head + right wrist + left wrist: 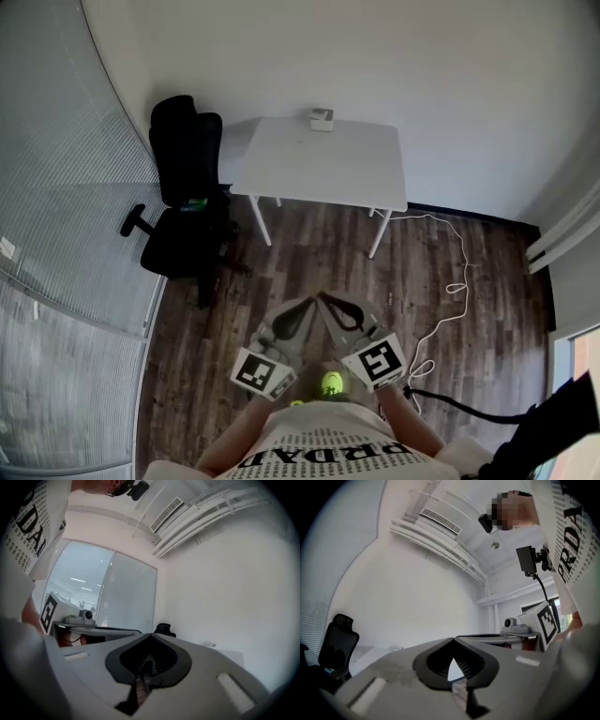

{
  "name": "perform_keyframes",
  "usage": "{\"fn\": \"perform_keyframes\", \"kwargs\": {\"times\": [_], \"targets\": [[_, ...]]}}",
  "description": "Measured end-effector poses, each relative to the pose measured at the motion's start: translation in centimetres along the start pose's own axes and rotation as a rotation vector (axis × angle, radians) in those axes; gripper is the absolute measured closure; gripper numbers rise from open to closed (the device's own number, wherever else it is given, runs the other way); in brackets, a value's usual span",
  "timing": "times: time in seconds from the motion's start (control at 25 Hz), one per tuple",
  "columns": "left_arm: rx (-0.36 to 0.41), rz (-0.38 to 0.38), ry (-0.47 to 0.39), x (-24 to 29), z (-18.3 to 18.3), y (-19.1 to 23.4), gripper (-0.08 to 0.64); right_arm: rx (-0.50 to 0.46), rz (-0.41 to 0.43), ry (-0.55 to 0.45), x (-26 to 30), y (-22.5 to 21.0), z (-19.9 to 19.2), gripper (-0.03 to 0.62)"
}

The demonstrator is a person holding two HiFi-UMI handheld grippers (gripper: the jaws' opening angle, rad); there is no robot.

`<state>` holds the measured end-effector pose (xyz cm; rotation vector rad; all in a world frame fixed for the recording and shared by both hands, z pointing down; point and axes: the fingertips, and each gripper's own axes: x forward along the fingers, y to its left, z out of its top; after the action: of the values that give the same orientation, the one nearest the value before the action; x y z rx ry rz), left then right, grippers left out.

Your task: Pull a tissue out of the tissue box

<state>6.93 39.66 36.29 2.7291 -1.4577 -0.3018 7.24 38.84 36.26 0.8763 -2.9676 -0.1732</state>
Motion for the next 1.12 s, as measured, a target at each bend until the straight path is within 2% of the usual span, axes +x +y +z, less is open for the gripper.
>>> {"fn": "perform_keyframes", "kwargs": {"times": [0.2,0.36,0.64,1.12], "targets": [[0.02,-0.016,0.026,3.3,-1.6,-0.4,0.568,0.02,0.018,0.011,-0.7,-3.1,-1.3,0.586],[0.028,0.001,0.022,5.7,-1.8,-0.4,0.568,0.007,0.018,0.005,-0.9,-5.6,-1.4,0.586],[0.04,0.016,0.021,7.4,-1.5,0.0,0.568,0.014,0.028,-0.012,-0.3,-7.2,-1.2,0.586],[-0.018,-0.043,0.027,10.5,-3.8,4.0,0.569,0.034,-0.033,0.046,3.1,-10.4,-3.7,0.586]]}}
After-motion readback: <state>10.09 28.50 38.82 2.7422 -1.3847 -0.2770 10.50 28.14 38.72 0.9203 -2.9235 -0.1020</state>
